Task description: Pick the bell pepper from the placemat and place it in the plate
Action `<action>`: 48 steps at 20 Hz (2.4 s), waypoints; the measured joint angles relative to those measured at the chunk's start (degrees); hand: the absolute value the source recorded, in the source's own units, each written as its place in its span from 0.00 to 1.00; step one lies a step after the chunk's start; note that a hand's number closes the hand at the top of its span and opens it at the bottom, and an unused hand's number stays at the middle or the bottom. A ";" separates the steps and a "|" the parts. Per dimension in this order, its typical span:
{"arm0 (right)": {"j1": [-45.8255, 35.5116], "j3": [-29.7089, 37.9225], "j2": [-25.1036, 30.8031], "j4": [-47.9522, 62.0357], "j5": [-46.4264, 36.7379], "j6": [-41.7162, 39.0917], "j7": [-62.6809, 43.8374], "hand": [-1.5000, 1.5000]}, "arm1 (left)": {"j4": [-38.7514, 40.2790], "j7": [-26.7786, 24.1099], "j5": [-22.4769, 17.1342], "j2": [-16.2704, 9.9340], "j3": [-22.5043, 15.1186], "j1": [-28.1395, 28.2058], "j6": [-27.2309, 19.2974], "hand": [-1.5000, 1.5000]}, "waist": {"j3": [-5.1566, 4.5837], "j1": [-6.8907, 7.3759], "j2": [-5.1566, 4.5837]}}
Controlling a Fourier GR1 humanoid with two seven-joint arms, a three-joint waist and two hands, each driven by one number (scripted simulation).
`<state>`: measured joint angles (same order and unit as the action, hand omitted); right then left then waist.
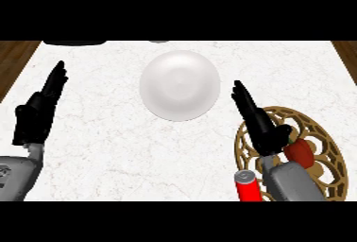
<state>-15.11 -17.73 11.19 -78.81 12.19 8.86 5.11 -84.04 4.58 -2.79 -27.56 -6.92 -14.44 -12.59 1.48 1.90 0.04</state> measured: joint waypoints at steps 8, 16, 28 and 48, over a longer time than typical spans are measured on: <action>-3.98 1.13 7.52 -1.07 -6.87 0.65 -6.84 0.00 | 1.80 -5.35 -3.85 3.78 1.40 7.13 3.30 0.50 | -1.98 -1.79 0.35; 6.72 2.65 4.38 -4.96 -16.33 15.43 5.79 0.00 | 2.89 -9.37 -7.01 6.97 1.62 12.23 7.22 0.50 | -1.56 -2.23 0.12; 26.24 3.48 14.96 -24.94 -30.48 20.48 -3.71 0.00 | 6.27 -12.30 -6.38 8.17 3.24 12.50 9.44 0.50 | -1.61 -2.70 0.13; 20.83 2.24 23.82 -32.51 -41.79 -8.10 -44.21 0.00 | 7.42 -12.75 -4.56 9.95 5.11 11.76 11.71 0.50 | -1.51 -1.80 -0.04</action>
<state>5.72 -15.50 35.01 -111.32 -29.60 0.76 -39.10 -76.62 -8.17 -7.36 -17.61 -1.80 -2.68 -0.88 -0.03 0.10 0.00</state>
